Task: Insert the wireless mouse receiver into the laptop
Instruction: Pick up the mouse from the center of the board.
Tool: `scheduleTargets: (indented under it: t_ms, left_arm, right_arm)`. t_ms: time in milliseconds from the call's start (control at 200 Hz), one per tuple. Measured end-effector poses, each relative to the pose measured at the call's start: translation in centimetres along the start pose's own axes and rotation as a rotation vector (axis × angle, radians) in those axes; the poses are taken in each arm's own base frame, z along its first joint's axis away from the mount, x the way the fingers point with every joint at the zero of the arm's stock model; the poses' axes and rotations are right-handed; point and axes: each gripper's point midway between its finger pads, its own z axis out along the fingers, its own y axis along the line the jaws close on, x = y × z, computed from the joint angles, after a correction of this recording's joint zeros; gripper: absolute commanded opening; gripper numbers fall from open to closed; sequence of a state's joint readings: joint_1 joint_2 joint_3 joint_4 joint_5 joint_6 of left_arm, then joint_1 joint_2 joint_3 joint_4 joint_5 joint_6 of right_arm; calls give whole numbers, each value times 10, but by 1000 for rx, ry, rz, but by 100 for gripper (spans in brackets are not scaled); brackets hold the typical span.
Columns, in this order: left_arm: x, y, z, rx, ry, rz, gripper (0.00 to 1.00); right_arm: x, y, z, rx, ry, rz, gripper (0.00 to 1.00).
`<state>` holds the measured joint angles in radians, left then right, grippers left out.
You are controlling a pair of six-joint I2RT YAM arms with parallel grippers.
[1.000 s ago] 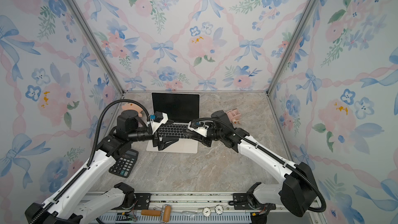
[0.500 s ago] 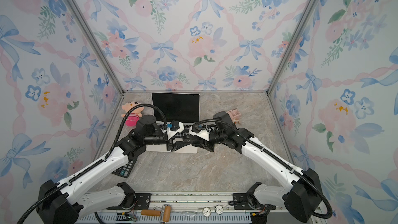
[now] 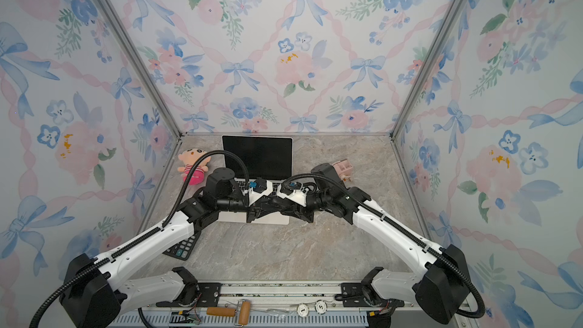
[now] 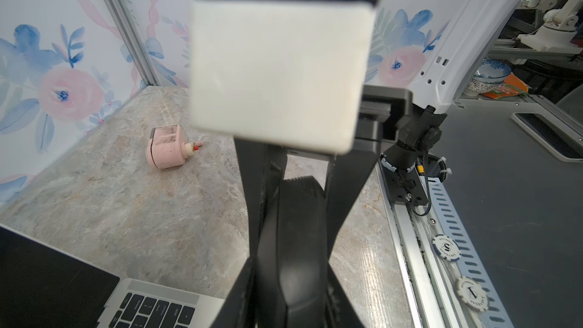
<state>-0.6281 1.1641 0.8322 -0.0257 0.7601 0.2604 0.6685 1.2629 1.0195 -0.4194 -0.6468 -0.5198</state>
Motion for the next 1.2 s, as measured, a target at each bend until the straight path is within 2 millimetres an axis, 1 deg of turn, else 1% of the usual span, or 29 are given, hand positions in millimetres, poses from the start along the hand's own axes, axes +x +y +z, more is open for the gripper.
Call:
scheduleTargets:
  t_ms: [30, 55, 135, 235, 330, 395, 465, 570, 595, 660, 680, 700, 740, 790, 840, 900, 1015, 1055, 1100, 1200]
  left_arm:
    - [0, 0, 0, 0, -4, -1, 55]
    - [0, 0, 0, 2, -7, -8, 57]
    - [-3, -1, 0, 6, -20, -19, 55]
    - [-5, -3, -1, 14, -28, -19, 43]
    - [-4, -1, -2, 8, -27, -25, 26]
    - [-4, -2, -2, 14, -27, -17, 21]
    - [-5, -4, -2, 26, -30, 4, 11]
    - [-4, -5, -2, 33, -29, 12, 7]
    - [-4, -5, -2, 35, -30, 11, 5]
    - [-5, -5, -3, 34, -33, 6, 2]
    - [-6, -5, -2, 31, -34, 1, 0]
    - [-6, -3, -2, 25, -34, -8, 0]
    - [-5, -1, -3, 17, -33, -33, 0]
    - [-5, 2, -2, 5, -31, -69, 0]
    - [-2, 9, -2, -24, -26, -123, 0]
    - [2, 20, -2, -66, -18, -192, 0]
    - [21, 51, -5, -169, -5, -412, 0]
    - [31, 64, -8, -206, -11, -501, 0]
    - [44, 76, -13, -239, -18, -616, 0]
    - [69, 94, -17, -282, -22, -831, 0]
  right_arm:
    - [1, -1, 2, -3, 3, 3, 21]
    - [1, -1, 3, -6, 7, 6, 21]
    - [5, -2, 7, -13, 21, 18, 21]
    - [7, -2, 8, -17, 28, 24, 21]
    - [7, -1, 8, -24, 25, 26, 21]
    - [7, 1, 8, -33, 25, 32, 21]
    - [8, 5, 8, -51, 25, 41, 21]
    - [8, 6, 7, -62, 22, 59, 22]
    - [8, 6, 6, -63, 19, 67, 25]
    - [7, 5, 5, -67, 10, 89, 46]
    - [7, 4, 5, -69, 4, 96, 55]
    - [7, 3, 5, -65, 1, 115, 61]
    - [4, -3, 3, -49, -19, 130, 68]
    - [-1, -11, 0, -19, -51, 141, 74]
    - [-6, -20, -6, 13, -85, 177, 80]
    - [-11, -32, -14, 58, -128, 211, 82]
    - [-15, -53, -29, 172, -185, 297, 90]
    - [-14, -60, -33, 218, -196, 331, 90]
    - [-13, -67, -37, 266, -206, 386, 89]
    - [-6, -82, -42, 352, -209, 531, 84]
